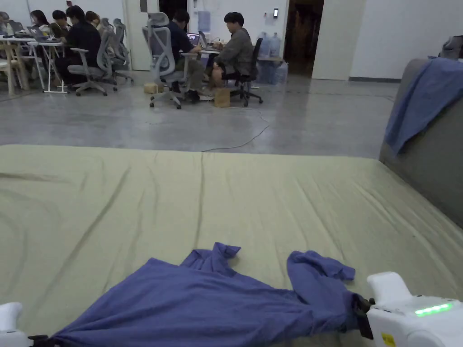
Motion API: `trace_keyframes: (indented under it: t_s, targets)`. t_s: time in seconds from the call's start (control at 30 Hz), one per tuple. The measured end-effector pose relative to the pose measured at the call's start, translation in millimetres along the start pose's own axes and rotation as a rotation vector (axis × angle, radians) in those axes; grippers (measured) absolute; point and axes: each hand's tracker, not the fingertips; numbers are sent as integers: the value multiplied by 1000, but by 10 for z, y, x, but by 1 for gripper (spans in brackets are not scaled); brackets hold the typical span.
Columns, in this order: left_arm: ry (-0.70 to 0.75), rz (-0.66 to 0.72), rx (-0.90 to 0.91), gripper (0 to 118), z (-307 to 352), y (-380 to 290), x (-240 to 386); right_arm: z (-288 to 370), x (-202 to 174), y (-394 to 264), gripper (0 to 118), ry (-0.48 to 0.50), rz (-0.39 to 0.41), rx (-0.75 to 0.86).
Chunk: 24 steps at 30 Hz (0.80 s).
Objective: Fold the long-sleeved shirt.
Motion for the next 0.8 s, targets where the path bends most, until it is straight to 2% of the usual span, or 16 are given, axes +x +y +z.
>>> trace_keyframes:
  t_s: [0.2, 0.37, 0.47, 0.5, 0.57, 0.63, 0.7, 0.73, 0.77, 0.8]
  targets:
    - [-15, -26, -35, 4, 668, -724, -146, 763, -45, -690, 0, 42, 36, -4]
    - [-6, -45, -116, 4, 1030, -1432, -266, 1169, -139, -1309, 0, 93, 68, -110]
    - [6, -23, -251, 4, 988, -1791, -431, 1150, -166, -1602, 0, 104, 104, -218]
    - [20, -24, -281, 4, 948, -1880, -464, 1114, -178, -1672, 0, 105, 93, -255]
    - [24, -63, -323, 4, 786, -2075, -502, 981, -187, -1829, 0, 120, 45, -297]
    - [78, -132, -369, 6, 567, -2211, -466, 835, -223, -1959, 0, 77, 65, -353]
    - [81, -134, -297, 9, 534, -2179, -432, 695, -227, -2038, 0, 72, 74, -427]
    - [82, -115, -320, 11, 521, -2118, -420, 671, -215, -2045, 4, 104, 65, -424]
    - [88, -64, -341, 14, 530, -2073, -424, 664, -201, -2018, 10, 93, 67, -411]
    - [81, -8, -348, 22, 547, -2057, -488, 671, -178, -1962, 21, 87, 53, -420]
